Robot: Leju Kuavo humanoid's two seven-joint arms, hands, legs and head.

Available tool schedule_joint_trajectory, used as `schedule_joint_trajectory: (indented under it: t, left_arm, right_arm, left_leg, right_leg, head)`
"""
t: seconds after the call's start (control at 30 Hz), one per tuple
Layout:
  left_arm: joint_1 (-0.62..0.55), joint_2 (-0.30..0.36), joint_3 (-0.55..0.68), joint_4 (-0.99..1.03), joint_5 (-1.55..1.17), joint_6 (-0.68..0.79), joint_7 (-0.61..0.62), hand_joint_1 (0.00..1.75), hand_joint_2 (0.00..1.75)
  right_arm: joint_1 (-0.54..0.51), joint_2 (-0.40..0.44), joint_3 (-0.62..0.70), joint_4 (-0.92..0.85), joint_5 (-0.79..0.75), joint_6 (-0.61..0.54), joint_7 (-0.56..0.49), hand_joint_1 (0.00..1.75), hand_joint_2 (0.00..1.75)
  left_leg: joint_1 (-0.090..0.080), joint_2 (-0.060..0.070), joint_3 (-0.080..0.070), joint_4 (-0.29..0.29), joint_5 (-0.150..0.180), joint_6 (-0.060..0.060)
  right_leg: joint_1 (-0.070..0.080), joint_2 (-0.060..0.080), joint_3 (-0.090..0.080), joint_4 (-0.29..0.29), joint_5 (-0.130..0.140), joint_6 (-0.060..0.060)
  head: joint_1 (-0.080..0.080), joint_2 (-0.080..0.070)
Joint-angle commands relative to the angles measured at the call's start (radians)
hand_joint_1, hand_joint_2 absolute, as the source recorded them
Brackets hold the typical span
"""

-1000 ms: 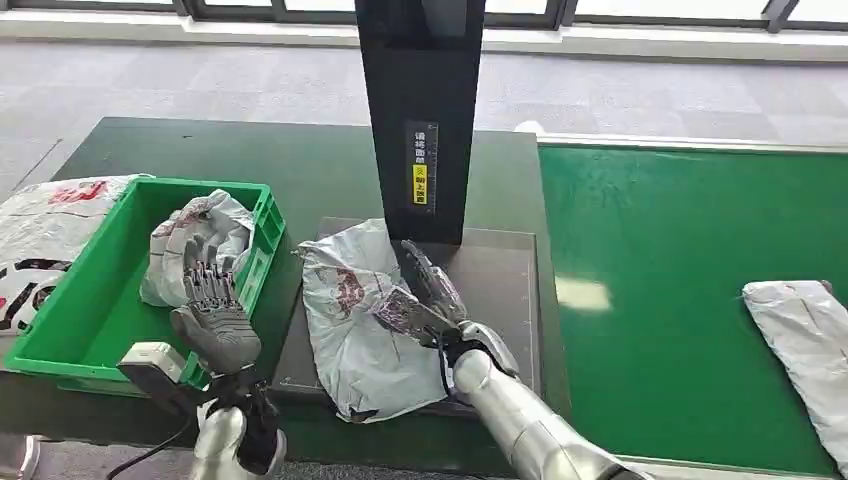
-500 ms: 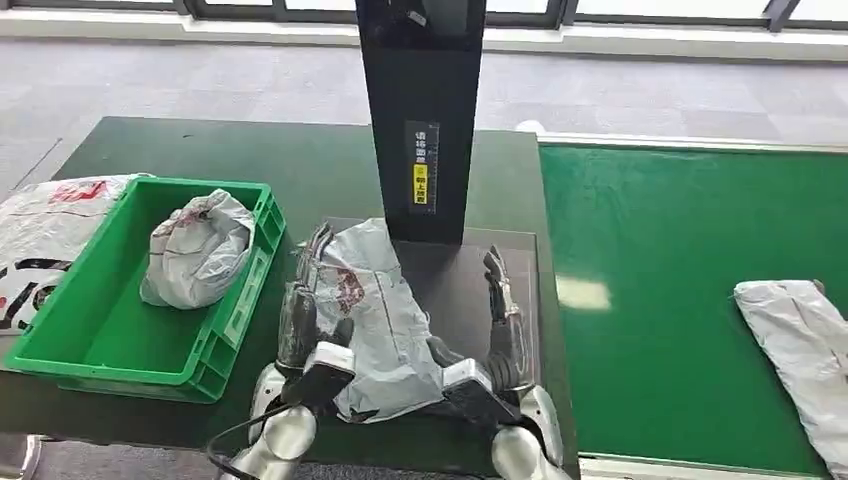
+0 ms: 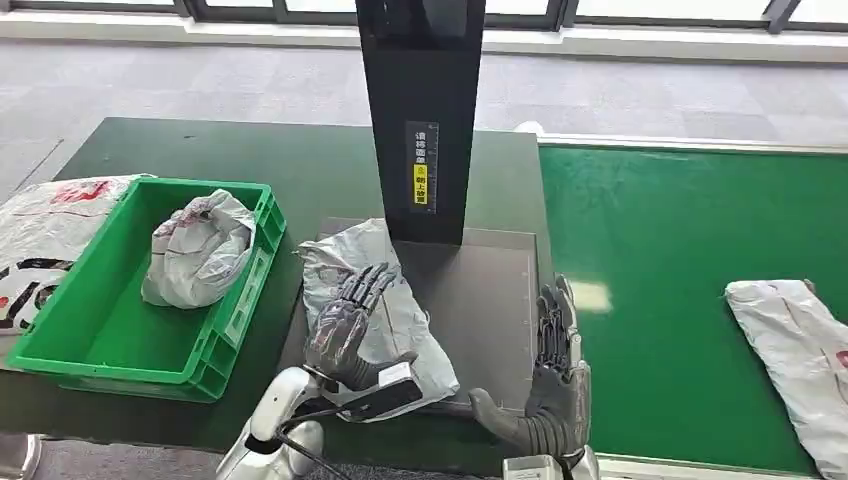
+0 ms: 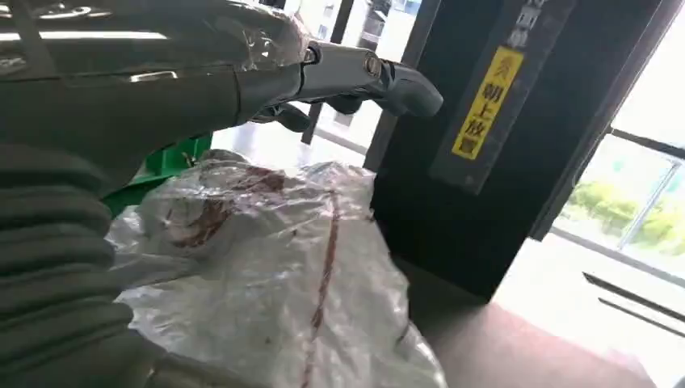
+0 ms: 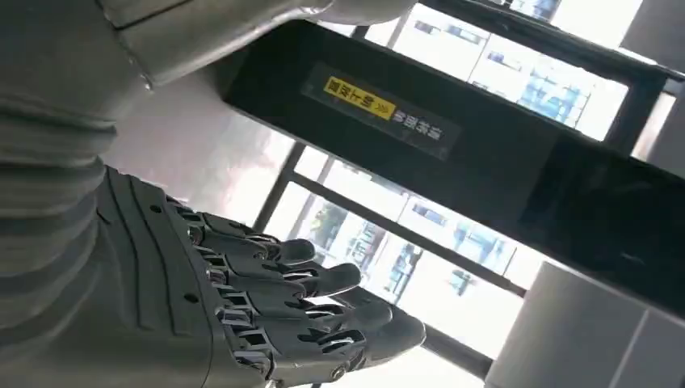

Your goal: Moved the parcel from conveyor to table for the left to box.

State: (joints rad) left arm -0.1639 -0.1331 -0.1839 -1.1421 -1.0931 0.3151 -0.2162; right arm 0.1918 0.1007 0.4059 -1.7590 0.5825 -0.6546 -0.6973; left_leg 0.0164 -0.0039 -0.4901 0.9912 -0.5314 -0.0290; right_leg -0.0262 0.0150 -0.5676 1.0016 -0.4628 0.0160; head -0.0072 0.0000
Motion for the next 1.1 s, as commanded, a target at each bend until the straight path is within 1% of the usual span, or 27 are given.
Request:
schedule_joint_trajectory:
  t: [0.03, 0.07, 0.2, 0.27, 0.47, 0.57, 0.67, 0.7, 0.73, 0.77, 0.87, 0.9, 0.93, 0.97, 1.0, 1.03, 1.07, 1.1]
  left_arm:
    - [-0.002, 0.08, -0.012, 0.103, -0.265, -0.098, 0.187, 0.0, 0.0]
    - [0.001, 0.091, -0.008, 0.112, -0.304, -0.106, 0.208, 0.0, 1.75]
    - [0.006, 0.11, 0.004, 0.145, -0.315, -0.127, 0.203, 0.0, 1.75]
    - [0.006, 0.11, 0.004, 0.145, -0.315, -0.127, 0.203, 0.0, 1.75]
    - [0.004, 0.11, 0.005, 0.148, -0.315, -0.129, 0.203, 0.0, 1.75]
    - [-0.01, 0.124, -0.003, 0.211, -0.349, -0.195, 0.218, 0.0, 1.75]
    - [0.005, 0.133, -0.01, 0.251, -0.386, -0.223, 0.234, 0.0, 1.75]
    - [0.009, 0.133, -0.01, 0.253, -0.387, -0.224, 0.234, 0.05, 1.75]
    - [0.017, 0.134, -0.006, 0.243, -0.379, -0.22, 0.222, 0.31, 1.75]
    - [0.021, 0.136, -0.004, 0.237, -0.377, -0.219, 0.218, 1.75, 1.75]
    - [0.041, 0.151, 0.006, 0.184, -0.358, -0.221, 0.196, 1.75, 1.75]
    - [0.052, 0.16, 0.008, 0.159, -0.357, -0.236, 0.194, 1.75, 1.75]
    - [0.056, 0.165, 0.011, 0.149, -0.341, -0.241, 0.172, 1.75, 1.75]
    - [0.065, 0.173, 0.012, 0.134, -0.327, -0.248, 0.156, 1.75, 1.75]
    - [0.066, 0.175, 0.013, 0.132, -0.325, -0.249, 0.154, 1.75, 1.75]
    - [0.069, 0.178, 0.014, 0.129, -0.324, -0.249, 0.153, 1.75, 1.75]
    - [0.069, 0.178, 0.014, 0.129, -0.324, -0.249, 0.153, 1.75, 1.75]
    - [0.069, 0.178, 0.014, 0.129, -0.324, -0.249, 0.153, 1.75, 1.75]
  right_arm:
    - [-0.01, -0.073, 0.028, -0.09, -0.022, 0.013, -0.001, 0.0, 1.75]
    - [-0.019, -0.065, 0.026, -0.085, -0.016, 0.015, -0.001, 0.0, 1.75]
    - [-0.021, -0.056, 0.022, -0.078, -0.011, 0.021, -0.001, 0.0, 1.75]
    - [-0.021, -0.056, 0.022, -0.078, -0.011, 0.021, -0.001, 0.0, 1.75]
    - [-0.02, -0.056, 0.023, -0.077, -0.011, 0.022, -0.001, 0.0, 1.75]
    - [-0.02, -0.055, 0.026, -0.073, -0.004, 0.024, -0.001, 0.0, 1.75]
    - [-0.036, -0.048, 0.024, -0.064, -0.004, 0.035, -0.001, 0.0, 1.75]
    - [-0.038, -0.047, 0.024, -0.065, -0.005, 0.037, -0.001, 0.0, 1.75]
    - [-0.042, -0.046, 0.022, -0.063, -0.007, 0.041, -0.001, 0.0, 1.75]
    - [-0.043, -0.045, 0.021, -0.063, -0.008, 0.042, -0.001, 0.0, 1.75]
    - [-0.041, -0.047, 0.016, -0.069, -0.012, 0.048, -0.001, 0.0, 1.75]
    - [-0.043, -0.05, 0.016, -0.069, -0.016, 0.051, -0.001, 0.0, 1.75]
    - [-0.044, -0.052, 0.016, -0.068, -0.019, 0.052, -0.001, 0.0, 1.75]
    - [-0.044, -0.057, 0.016, -0.066, -0.027, 0.053, -0.001, 0.0, 1.75]
    - [-0.044, -0.058, 0.016, -0.066, -0.028, 0.053, -0.001, 0.0, 1.75]
    - [-0.044, -0.06, 0.017, -0.066, -0.03, 0.053, -0.001, 0.0, 1.75]
    - [-0.044, -0.06, 0.017, -0.066, -0.03, 0.053, -0.001, 0.0, 1.75]
    - [-0.044, -0.06, 0.017, -0.066, -0.03, 0.053, -0.001, 0.0, 1.75]
  left_leg:
    - [0.0, 0.001, 0.001, -0.002, 0.0, 0.001]
    - [0.0, 0.001, 0.001, -0.002, 0.0, 0.001]
    - [0.0, 0.003, 0.003, -0.004, 0.001, 0.001]
    - [0.0, 0.002, 0.002, -0.003, 0.001, 0.001]
    - [0.0, 0.003, 0.004, -0.003, 0.001, 0.001]
    - [0.0, 0.002, 0.005, -0.003, 0.001, 0.001]
    - [0.0, 0.002, 0.008, -0.004, 0.001, 0.001]
    - [0.0, 0.002, 0.008, -0.005, 0.002, 0.001]
    - [0.0, 0.004, 0.009, -0.007, 0.003, 0.001]
    - [0.0, 0.003, 0.011, -0.005, 0.001, 0.001]
    - [0.0, 0.006, 0.01, -0.007, 0.004, 0.001]
    - [0.0, 0.002, 0.013, -0.003, 0.0, 0.0]
    - [0.0, 0.004, 0.008, -0.004, 0.002, 0.001]
    - [0.0, 0.005, 0.01, -0.005, 0.002, 0.001]
    - [0.001, 0.006, 0.005, -0.005, 0.004, 0.001]
    - [0.0, 0.004, 0.008, -0.004, 0.002, 0.0]
    - [0.001, 0.006, 0.006, -0.006, 0.003, 0.0]
    - [0.001, 0.004, 0.013, -0.004, 0.0, 0.0]
  right_leg:
    - [0.001, 0.0, 0.001, -0.002, 0.001, -0.002]
    - [0.0, 0.0, 0.001, -0.001, 0.0, -0.001]
    - [0.0, 0.002, 0.002, -0.003, 0.001, -0.002]
    - [0.0, 0.001, 0.002, -0.002, 0.001, -0.002]
    - [0.0, 0.001, 0.004, -0.002, 0.002, -0.002]
    - [0.0, 0.001, 0.005, -0.002, 0.001, -0.002]
    - [0.0, 0.001, 0.007, -0.002, 0.001, -0.002]
    - [0.0, 0.001, 0.008, -0.004, 0.002, -0.002]
    - [0.0, 0.002, 0.008, -0.005, 0.003, -0.003]
    - [0.0, 0.002, 0.012, -0.002, 0.001, -0.002]
    - [0.0, 0.003, 0.01, -0.004, 0.005, -0.004]
    - [0.0, 0.0, 0.014, -0.001, 0.0, -0.003]
    - [0.0, 0.0, 0.009, -0.002, 0.003, -0.003]
    - [0.0, 0.001, 0.01, -0.003, 0.003, -0.003]
    - [0.001, 0.002, 0.005, -0.003, 0.005, -0.004]
    - [0.0, 0.001, 0.008, -0.001, 0.002, -0.004]
    - [0.001, 0.002, 0.006, -0.003, 0.004, -0.005]
    - [0.0, 0.0, 0.013, -0.001, 0.0, -0.004]
  head:
    - [0.0, 0.0]
    - [0.0, 0.0]
    - [0.0, 0.0]
    - [0.0, 0.0]
    - [0.0, 0.0]
    - [0.0, 0.0]
    - [0.0, 0.0]
    - [0.0, 0.0]
    - [0.0, 0.0]
    - [0.0, 0.0]
    - [0.0, 0.0]
    - [0.0, 0.0]
    - [0.0, 0.0]
    - [0.0, 0.0]
    - [0.0, 0.0]
    - [0.0, 0.0]
    - [0.0, 0.0]
    - [0.0, 0.0]
